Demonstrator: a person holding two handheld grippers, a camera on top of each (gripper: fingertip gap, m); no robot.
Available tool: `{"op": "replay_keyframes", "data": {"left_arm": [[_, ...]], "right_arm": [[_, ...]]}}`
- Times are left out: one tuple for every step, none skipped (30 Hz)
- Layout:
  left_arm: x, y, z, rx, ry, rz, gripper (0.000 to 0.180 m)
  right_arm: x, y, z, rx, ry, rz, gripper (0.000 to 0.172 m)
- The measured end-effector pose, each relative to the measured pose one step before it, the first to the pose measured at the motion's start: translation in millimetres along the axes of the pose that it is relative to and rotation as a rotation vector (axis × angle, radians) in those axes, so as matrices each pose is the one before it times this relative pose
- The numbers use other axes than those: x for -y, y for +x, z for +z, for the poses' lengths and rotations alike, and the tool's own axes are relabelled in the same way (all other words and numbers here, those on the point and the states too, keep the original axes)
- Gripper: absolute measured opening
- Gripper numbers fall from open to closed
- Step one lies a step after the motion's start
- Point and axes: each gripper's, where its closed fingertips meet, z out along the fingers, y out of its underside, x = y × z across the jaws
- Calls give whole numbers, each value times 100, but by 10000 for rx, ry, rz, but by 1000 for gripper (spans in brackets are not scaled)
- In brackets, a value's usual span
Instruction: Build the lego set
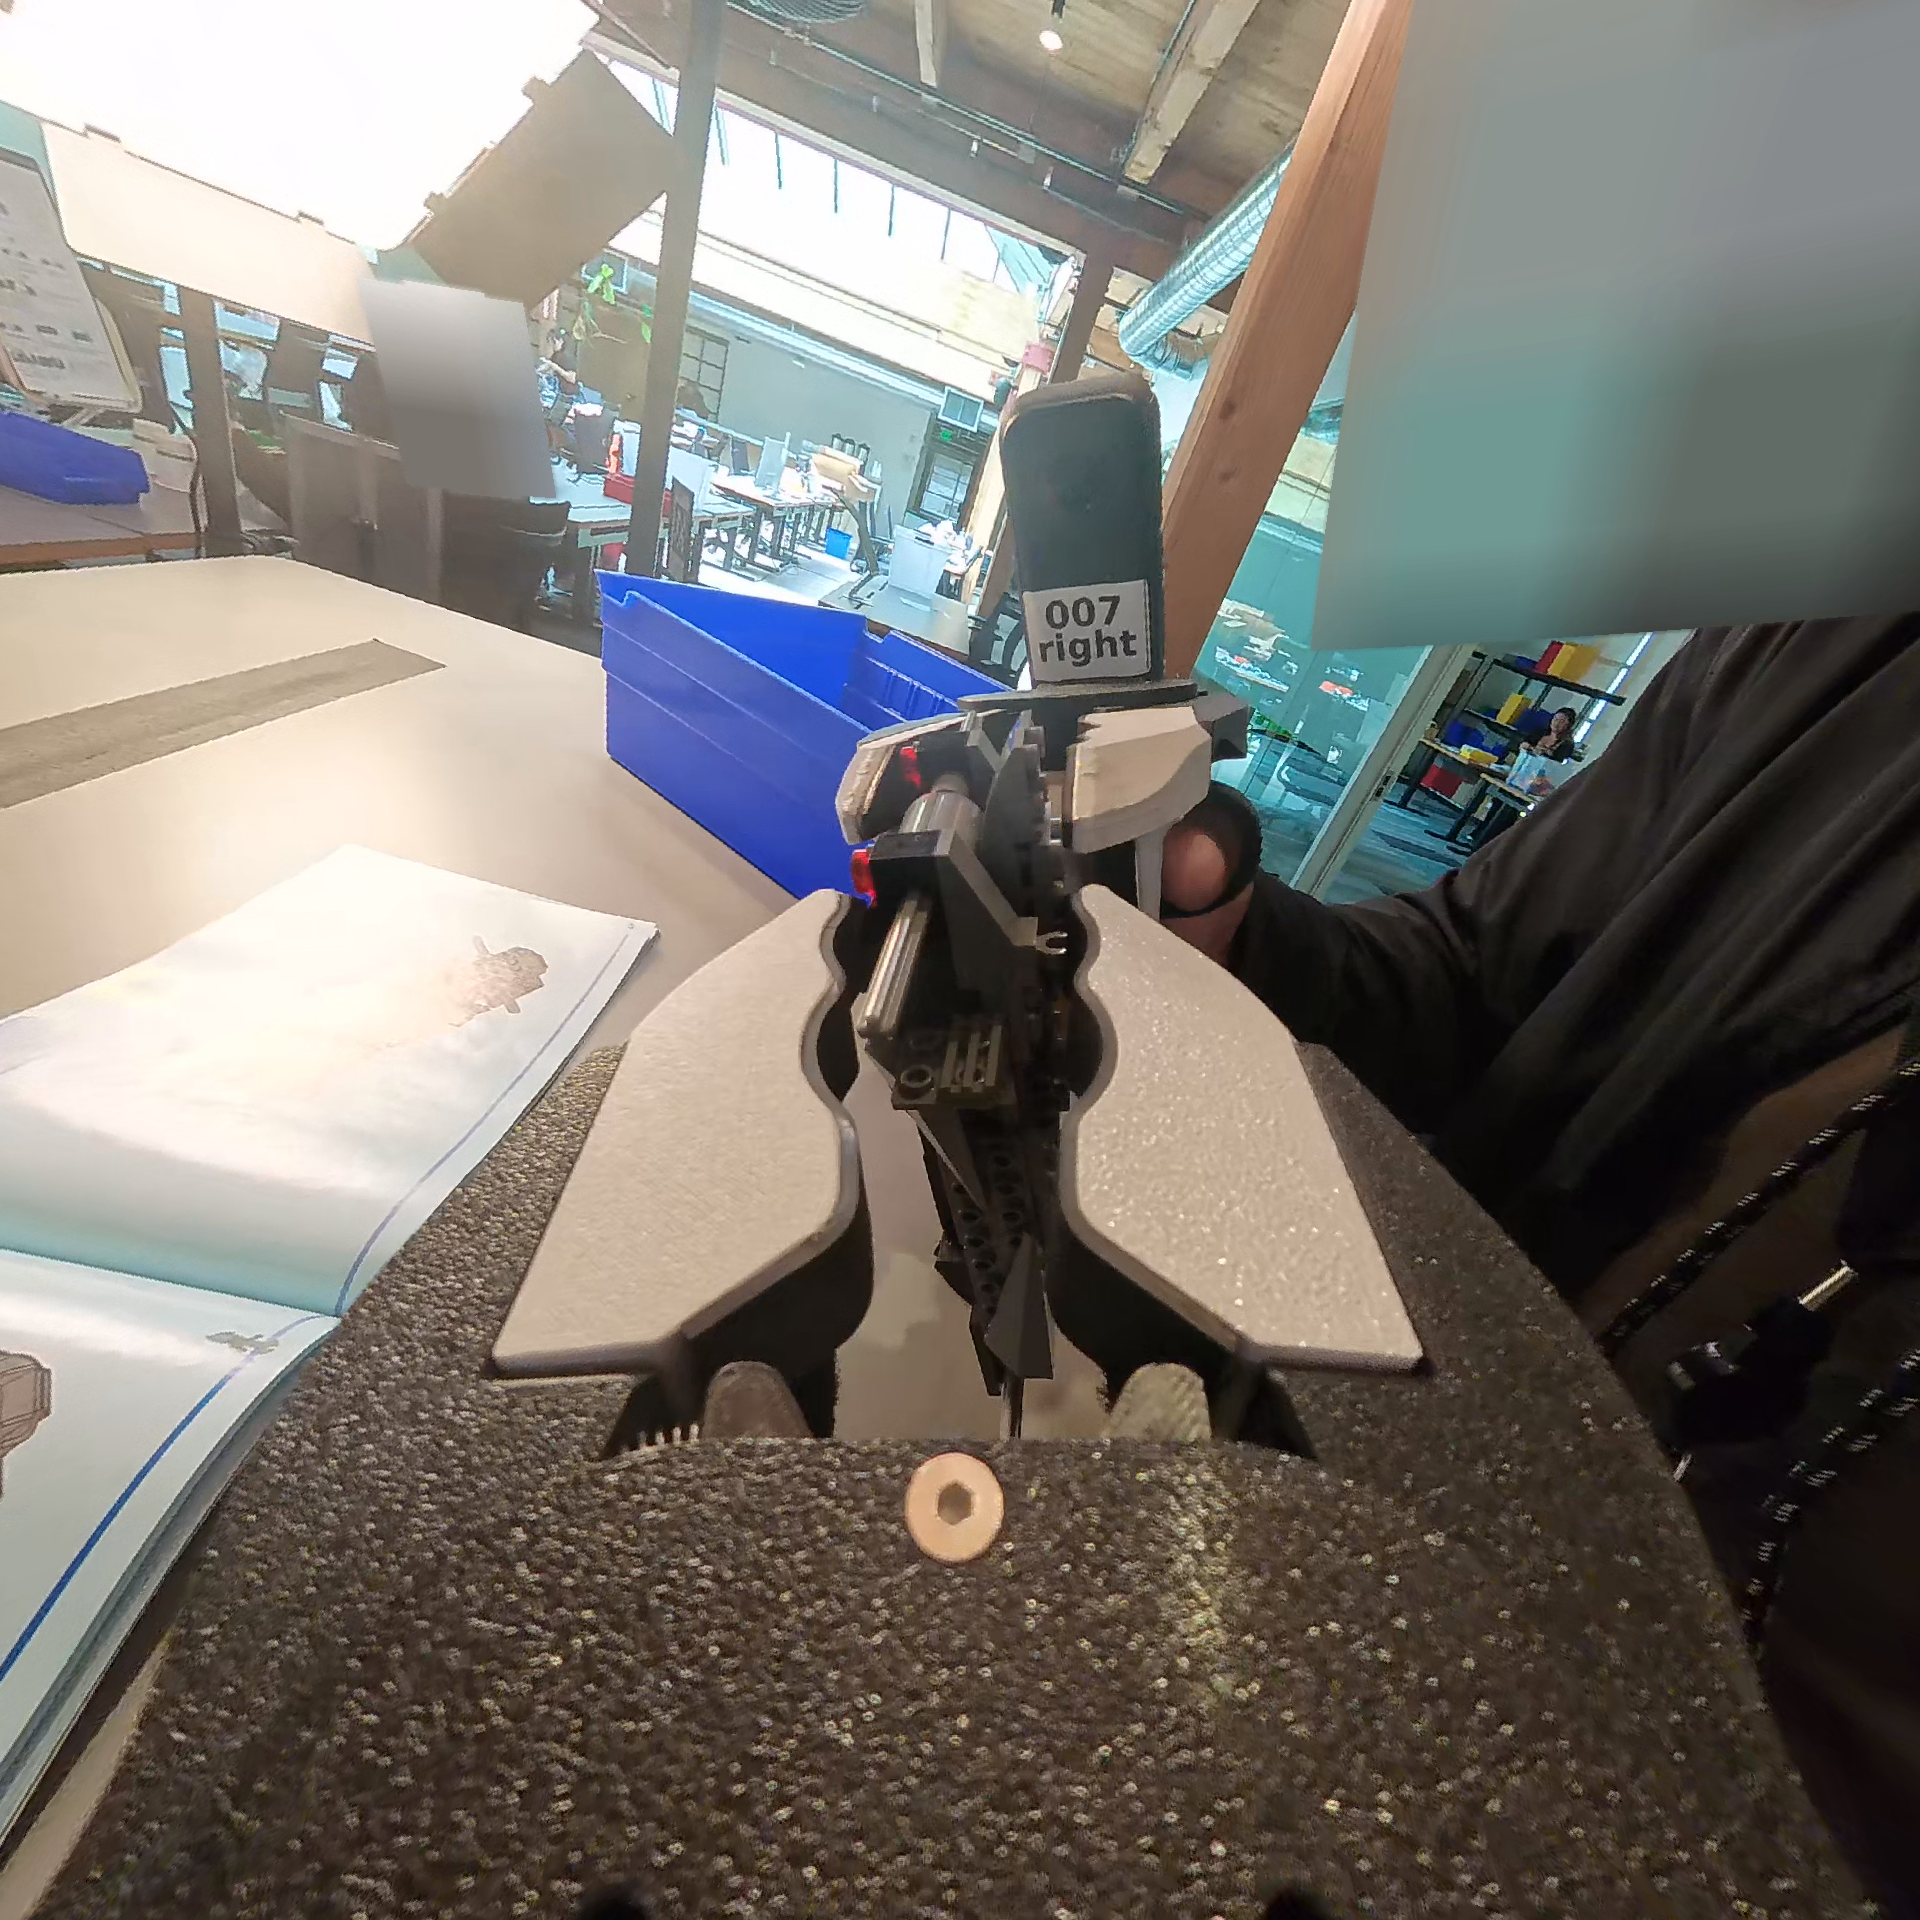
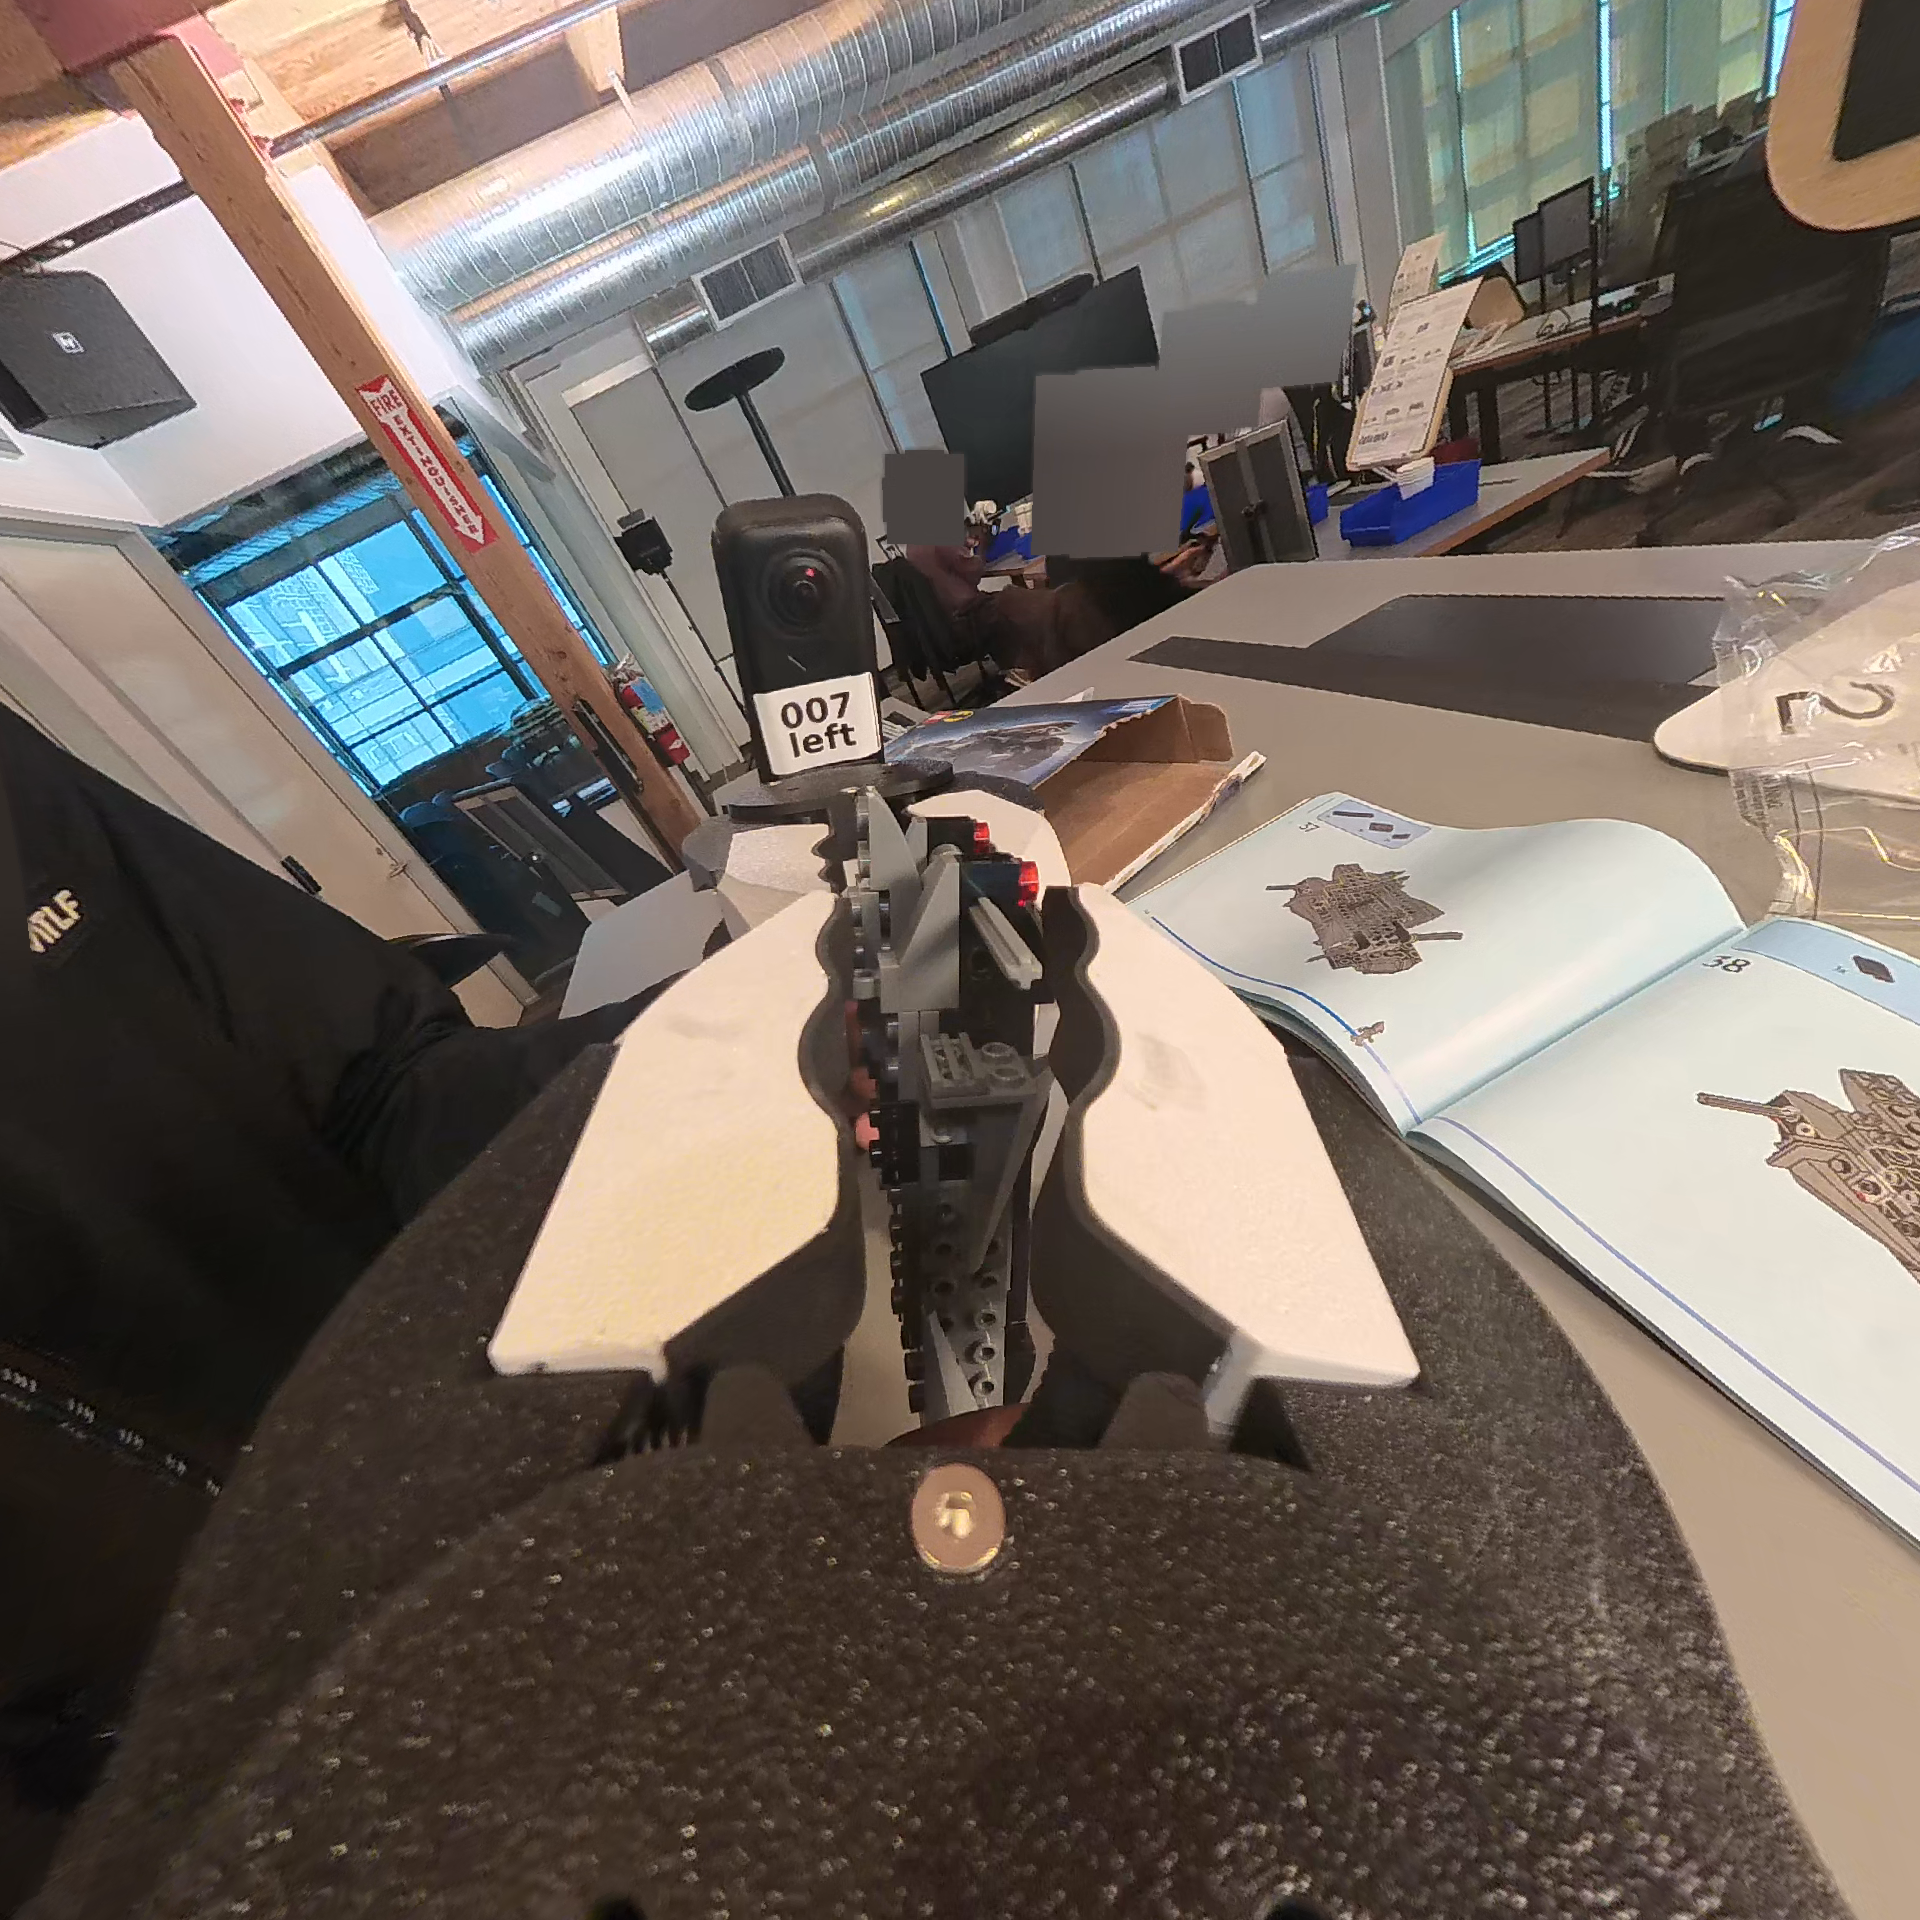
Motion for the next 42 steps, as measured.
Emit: {"op": "replay_keyframes", "data": {"left_arm": [[-5, 12, 4, 5, 4, 17, 37], [12, -1, 1, 6, 4, 8, 37], [-2, 8, -2, 1, 1, 1, 37], [-10, 12, 15, -9, -6, 6, 37], [2, 16, -6, -1, -1, 11, 37], [-2, -4, 0, -3, -3, -2, 37], [1, 5, -5, -3, 7, -9, 37], [0, -13, -5, 2, 4, -7, 37], [6, 4, 2, 3, 7, 1, 37], [2, 7, -10, -2, 3, 4, 37], [5, 14, 6, -3, 2, 19, 37], [7, 16, 1, 5, -2, 20, 37], [14, 1, 3, 1, 4, 1, 37], [0, 8, 3, -1, 9, -1, 37], [3, -2, -9, 0, 1, -1, 37], [0, 0, 0, 1, 0, -2, 37], [4, -12, -7, 6, 0, -10, 37], [2, -17, 15, 5, -4, -19, 37], [1, -17, 22, 2, -2, -45, 37], [27, -34, 25, -4, 40, -65, 37], [14, -19, 13, -7, 47, -67, 38], [7, -24, 15, -1, 35, -62, 38], [17, 9, 17, -26, 22, -48, 38], [12, 40, 14, -47, 18, -51, 38], [17, 96, 27, -96, 28, -89, 38], [82, 125, 19, -127, 75, -150, 38], [58, 101, 10, -126, 51, -173, 38], [25, 35, 2, -85, 38, -134, 38], [-14, -5, 17, -43, 14, -100, 38], [-27, -61, -2, -2, 1, -99, 40], [-65, -90, 3, 4, -27, -110, 42], [-127, -84, 4, -16, -77, -128, 45], [-165, -61, 17, -32, -100, -143, 48], [-196, 0, 43, -68, -115, -163, 51], [-184, 52, 89, -86, -109, -127, 51], [-139, -18, 105, 3, -70, -75, 51], [-168, -80, 128, 58, -85, -38, 49], [-177, -44, 109, 36, -91, -6, 43], [-71, -25, 84, 20, -16, -8, 39], [50, -69, 29, 60, 58, -35, 36], [60, -89, -11, 47, 62, -45, 36], [30, -59, -40, 9, 30, -44, 36]], "right_arm": [[-3, -8, 1, 17, 16, 11, 36], [-4, 4, -10, 12, 14, 3, 36], [-1, -5, -6, 9, 6, -3, 36], [1, -17, -1, 8, 0, -22, 36], [-3, -12, -2, 2, 0, -30, 35], [-2, -1, 1, -2, 2, -8, 35], [1, 4, 5, -2, 8, 4, 35], [-6, 4, 6, 0, 10, 5, 35], [6, -2, -2, 3, 11, 2, 35], [-2, -9, 4, 8, 6, 3, 35], [-4, -14, -1, 11, 0, -13, 35], [4, -16, -10, 6, 1, -20, 35], [13, -7, -6, 2, 6, -12, 35], [11, -3, 6, 1, 8, 2, 35], [-7, 8, 6, 0, 9, -1, 35], [8, -1, -1, 2, 13, 5, 35], [3, 9, 1, 7, 14, 31, 35], [17, 22, 7, 5, 22, 30, 35], [16, 28, -11, -6, 26, 17, 35], [30, 32, -17, -13, 32, 7, 35], [13, 18, -3, -10, 26, -7, 35], [16, 34, -10, -13, 29, 8, 35], [28, 16, -3, -11, 38, 29, 35], [52, -6, 0, 6, 42, 17, 35], [63, -72, 8, 40, 40, -7, 35], [66, -78, 2, 35, 47, -15, 35], [51, -63, 6, 28, 37, 7, 35], [28, -19, 13, 8, 35, 24, 35], [19, 10, 1, -1, 31, 18, 35], [21, 18, -15, -1, 38, 15, 35], [75, 33, -23, 4, 65, 37, 35], [112, 40, -52, 8, 93, 74, 35], [170, 70, -72, 4, 116, 104, 35], [179, 79, -87, 5, 141, 128, 35], [162, 126, -76, -4, 147, 161, 35], [107, 136, -66, 0, 123, 188, 35], [60, 143, -34, 3, 105, 174, 35], [10, 97, -20, 17, 96, 146, 35], [-47, 80, 15, 19, 47, 118, 35], [-79, 56, 42, 14, 11, 79, 35], [-58, 44, 35, -1, 12, 29, 35], [-17, 38, 32, -8, 9, 13, 35]]}}
